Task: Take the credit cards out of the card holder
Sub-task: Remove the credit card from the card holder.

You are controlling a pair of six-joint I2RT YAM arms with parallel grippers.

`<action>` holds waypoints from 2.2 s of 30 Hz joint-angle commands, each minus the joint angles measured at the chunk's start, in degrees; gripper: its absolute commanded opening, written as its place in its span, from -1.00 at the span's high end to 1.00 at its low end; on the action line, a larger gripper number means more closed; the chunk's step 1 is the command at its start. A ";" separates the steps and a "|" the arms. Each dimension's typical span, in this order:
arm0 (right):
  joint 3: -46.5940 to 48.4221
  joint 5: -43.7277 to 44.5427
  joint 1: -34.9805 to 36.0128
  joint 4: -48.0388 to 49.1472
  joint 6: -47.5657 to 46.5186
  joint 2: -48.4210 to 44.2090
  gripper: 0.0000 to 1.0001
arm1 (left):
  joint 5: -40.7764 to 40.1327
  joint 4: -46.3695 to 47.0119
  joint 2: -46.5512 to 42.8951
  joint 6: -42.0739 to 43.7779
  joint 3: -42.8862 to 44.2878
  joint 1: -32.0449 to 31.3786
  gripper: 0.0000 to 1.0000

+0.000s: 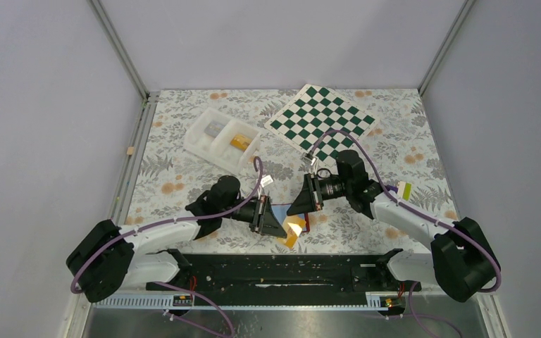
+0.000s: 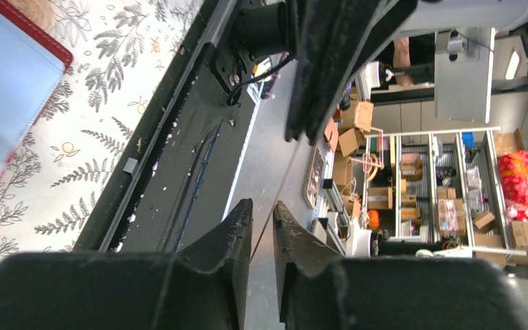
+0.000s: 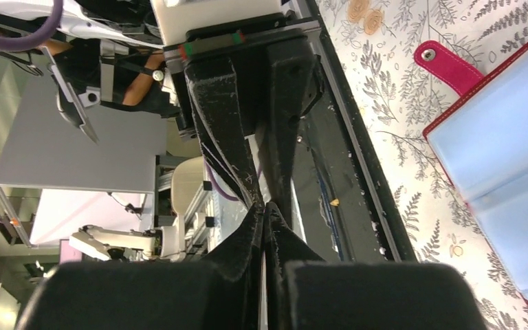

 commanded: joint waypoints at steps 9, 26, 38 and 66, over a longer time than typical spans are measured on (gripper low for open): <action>-9.94 23.80 0.11 31.69 31.08 -3.65 1.00 | -12.41 8.76 -9.22 -8.76 -3.07 7.96 -0.10; -16.14 50.04 5.90 31.82 34.11 -13.76 1.00 | -20.45 30.36 -6.72 -19.53 -10.93 7.90 0.17; -15.69 39.16 5.56 26.79 26.20 -14.56 0.65 | -13.77 32.99 -4.44 -20.51 -9.47 8.58 1.00; -16.30 30.50 3.39 38.73 30.13 -9.28 1.00 | -17.41 20.70 -11.62 -17.49 -9.28 9.72 -0.13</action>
